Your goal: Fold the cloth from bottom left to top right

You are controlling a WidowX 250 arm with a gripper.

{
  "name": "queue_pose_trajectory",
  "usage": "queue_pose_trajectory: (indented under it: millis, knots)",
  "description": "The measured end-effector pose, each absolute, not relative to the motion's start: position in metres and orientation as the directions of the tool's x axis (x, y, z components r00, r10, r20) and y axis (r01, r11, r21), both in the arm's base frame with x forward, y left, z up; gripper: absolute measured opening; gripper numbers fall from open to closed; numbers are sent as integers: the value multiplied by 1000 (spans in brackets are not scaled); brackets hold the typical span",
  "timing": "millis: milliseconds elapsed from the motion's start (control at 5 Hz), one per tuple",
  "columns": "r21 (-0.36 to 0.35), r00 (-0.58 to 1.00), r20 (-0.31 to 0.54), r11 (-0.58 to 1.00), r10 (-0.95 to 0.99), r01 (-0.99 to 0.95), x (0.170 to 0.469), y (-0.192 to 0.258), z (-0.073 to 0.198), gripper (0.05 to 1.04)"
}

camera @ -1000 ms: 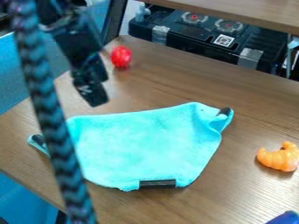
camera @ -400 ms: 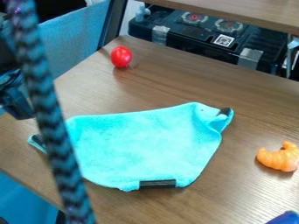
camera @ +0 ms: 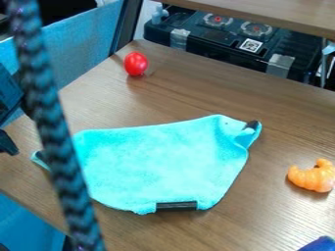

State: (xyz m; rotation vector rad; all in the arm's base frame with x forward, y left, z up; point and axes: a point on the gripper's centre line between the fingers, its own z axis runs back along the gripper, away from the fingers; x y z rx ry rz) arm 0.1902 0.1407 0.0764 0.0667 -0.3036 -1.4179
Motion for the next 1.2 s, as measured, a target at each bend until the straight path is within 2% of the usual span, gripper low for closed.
queue_pose_trajectory:
  millis: [200, 400, 1200]
  knots:
    - [290, 129, 102, 153, -986, 945, 197, 150, 53, 999]
    - [341, 144, 128, 180, -981, 923, 205, 156, 44, 999]
    - [307, 138, 179, 189, -974, 933, 198, 142, 28, 999]
